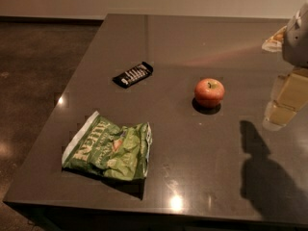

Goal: Pick green jalapeno chip bag

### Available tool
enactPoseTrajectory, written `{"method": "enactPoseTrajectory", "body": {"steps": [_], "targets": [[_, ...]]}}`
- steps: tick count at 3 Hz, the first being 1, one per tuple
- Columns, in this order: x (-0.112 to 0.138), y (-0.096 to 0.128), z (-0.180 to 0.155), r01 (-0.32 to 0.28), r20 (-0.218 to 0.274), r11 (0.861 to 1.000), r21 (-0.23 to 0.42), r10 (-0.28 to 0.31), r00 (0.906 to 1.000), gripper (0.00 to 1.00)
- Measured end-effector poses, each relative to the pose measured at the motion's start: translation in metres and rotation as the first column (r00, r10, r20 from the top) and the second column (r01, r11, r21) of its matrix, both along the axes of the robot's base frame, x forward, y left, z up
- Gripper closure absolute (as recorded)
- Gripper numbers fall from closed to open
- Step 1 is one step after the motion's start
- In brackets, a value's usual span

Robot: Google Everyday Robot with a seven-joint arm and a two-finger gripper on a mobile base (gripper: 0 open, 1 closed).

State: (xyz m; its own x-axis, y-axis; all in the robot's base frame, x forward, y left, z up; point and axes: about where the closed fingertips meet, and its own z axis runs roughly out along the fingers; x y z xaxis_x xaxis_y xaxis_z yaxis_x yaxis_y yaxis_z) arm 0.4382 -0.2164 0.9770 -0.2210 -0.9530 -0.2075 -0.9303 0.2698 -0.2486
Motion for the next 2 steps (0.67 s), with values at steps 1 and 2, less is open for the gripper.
{"method": "enactPoseTrajectory", "body": {"steps": [1, 2], "targets": [[0.0, 0.0, 0.0, 0.0, 0.0, 1.0, 0.0, 0.0, 1.0, 0.0], [0.003, 0.012, 0.002, -0.027, 0.002, 1.0, 0.008, 0.027, 0.9996, 0.0]]}}
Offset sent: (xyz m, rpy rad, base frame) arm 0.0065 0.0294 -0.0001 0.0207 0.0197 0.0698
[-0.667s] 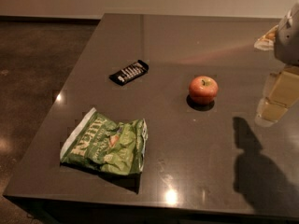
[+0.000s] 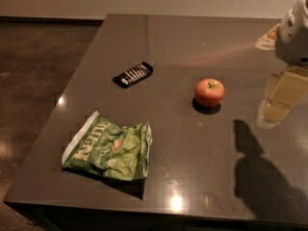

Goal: Pick green jalapeno chip bag

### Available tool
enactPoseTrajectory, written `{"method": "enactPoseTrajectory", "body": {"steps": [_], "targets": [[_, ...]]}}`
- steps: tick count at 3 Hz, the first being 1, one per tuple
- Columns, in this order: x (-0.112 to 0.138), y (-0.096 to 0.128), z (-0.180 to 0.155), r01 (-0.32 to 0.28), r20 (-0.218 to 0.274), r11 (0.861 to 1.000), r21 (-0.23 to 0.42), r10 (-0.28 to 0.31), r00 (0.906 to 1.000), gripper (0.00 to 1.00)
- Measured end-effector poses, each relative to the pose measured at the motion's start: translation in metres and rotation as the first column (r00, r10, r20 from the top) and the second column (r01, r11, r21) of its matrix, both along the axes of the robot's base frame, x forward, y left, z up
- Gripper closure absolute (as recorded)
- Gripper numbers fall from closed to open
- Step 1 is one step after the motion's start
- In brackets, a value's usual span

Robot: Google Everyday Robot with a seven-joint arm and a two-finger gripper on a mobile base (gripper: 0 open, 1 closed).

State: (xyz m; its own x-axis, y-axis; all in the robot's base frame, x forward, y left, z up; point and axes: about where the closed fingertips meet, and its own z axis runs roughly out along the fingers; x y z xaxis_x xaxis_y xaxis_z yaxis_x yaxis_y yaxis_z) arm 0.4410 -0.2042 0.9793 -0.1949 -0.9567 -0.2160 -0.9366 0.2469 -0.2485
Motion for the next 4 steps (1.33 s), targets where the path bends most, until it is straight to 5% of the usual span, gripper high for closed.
{"method": "enactPoseTrajectory", "body": {"steps": [2, 3, 4], "targets": [[-0.005, 0.08, -0.019, -0.132, -0.001, 0.991, 0.023, 0.132, 0.9913, 0.0], [-0.019, 0.12, -0.045, -0.222, -0.023, 0.974, 0.031, 0.223, 0.9745, 0.0], [-0.037, 0.158, -0.068, -0.333, -0.045, 0.942, 0.031, 0.334, 0.9415, 0.0]]}}
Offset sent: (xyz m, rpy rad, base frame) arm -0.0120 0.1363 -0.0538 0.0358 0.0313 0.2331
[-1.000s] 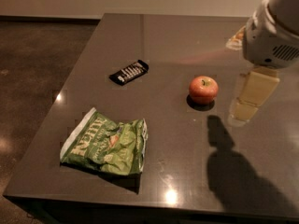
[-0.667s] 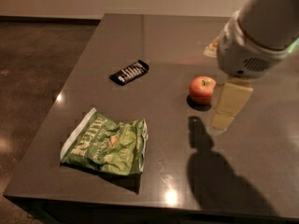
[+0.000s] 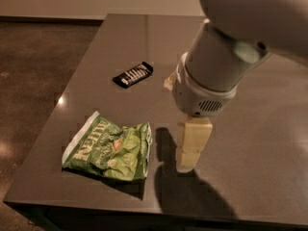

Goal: Pick green jalapeno chip bag

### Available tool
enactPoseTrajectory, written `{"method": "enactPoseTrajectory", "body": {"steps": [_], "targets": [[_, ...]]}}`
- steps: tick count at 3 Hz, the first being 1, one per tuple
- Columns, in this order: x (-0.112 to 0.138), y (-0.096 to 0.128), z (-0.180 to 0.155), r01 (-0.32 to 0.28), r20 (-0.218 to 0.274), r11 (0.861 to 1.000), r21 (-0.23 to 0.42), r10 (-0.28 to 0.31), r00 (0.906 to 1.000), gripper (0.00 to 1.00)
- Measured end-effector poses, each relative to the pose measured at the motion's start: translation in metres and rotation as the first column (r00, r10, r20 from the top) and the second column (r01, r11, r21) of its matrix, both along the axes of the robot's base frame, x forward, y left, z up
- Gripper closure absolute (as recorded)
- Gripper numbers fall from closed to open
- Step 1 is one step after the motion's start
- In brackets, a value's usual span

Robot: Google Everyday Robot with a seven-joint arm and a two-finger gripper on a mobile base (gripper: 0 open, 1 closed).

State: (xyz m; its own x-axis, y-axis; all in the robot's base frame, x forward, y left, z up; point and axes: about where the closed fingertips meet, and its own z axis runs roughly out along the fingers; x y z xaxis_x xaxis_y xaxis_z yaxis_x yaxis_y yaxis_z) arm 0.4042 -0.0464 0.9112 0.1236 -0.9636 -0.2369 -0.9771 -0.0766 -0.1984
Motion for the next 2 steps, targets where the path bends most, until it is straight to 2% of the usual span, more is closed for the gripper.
{"method": "enactPoseTrajectory", "body": {"steps": [1, 2], "targets": [[-0.01, 0.03, -0.019, -0.094, -0.028, 0.996, -0.002, 0.094, 0.9951, 0.0], [-0.015, 0.055, -0.033, -0.158, -0.036, 0.987, 0.006, 0.158, 0.9867, 0.0]]}}
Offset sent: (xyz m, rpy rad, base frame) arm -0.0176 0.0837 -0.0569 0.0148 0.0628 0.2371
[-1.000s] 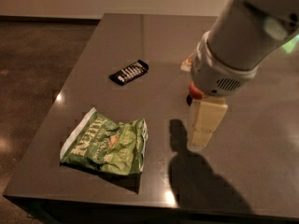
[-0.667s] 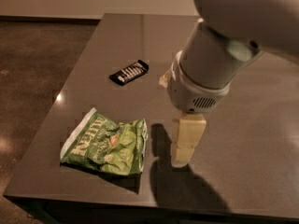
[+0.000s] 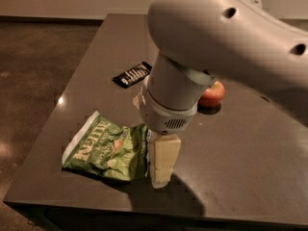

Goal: Pick green jalapeno chip bag

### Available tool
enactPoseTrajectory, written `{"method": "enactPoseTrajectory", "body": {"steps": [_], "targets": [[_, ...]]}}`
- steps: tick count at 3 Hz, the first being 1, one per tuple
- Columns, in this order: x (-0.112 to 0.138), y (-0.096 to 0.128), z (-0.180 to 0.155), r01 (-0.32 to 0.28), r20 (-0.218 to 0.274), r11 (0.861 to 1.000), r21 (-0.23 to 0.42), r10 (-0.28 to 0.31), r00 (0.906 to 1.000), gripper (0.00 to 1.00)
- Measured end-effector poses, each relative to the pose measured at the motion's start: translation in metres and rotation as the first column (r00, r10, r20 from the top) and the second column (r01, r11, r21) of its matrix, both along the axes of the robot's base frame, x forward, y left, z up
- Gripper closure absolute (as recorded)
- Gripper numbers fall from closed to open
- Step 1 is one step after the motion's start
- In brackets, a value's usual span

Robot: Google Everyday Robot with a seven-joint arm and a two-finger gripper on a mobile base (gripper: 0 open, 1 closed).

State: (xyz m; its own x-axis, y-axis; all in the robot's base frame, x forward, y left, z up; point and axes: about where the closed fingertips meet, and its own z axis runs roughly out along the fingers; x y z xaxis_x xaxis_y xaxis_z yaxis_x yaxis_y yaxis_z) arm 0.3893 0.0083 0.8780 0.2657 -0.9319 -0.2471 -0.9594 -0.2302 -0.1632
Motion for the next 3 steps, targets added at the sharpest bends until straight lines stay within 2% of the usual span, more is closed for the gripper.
{"method": "enactPoseTrajectory", "body": {"steps": [2, 3], "targets": [[-0.003, 0.028, -0.023, -0.08, -0.007, 0.997, -0.006, 0.08, 0.9967, 0.0], [0.002, 0.034, -0.03, -0.102, 0.0, 0.994, -0.041, 0.102, 0.9948, 0.03]]}}
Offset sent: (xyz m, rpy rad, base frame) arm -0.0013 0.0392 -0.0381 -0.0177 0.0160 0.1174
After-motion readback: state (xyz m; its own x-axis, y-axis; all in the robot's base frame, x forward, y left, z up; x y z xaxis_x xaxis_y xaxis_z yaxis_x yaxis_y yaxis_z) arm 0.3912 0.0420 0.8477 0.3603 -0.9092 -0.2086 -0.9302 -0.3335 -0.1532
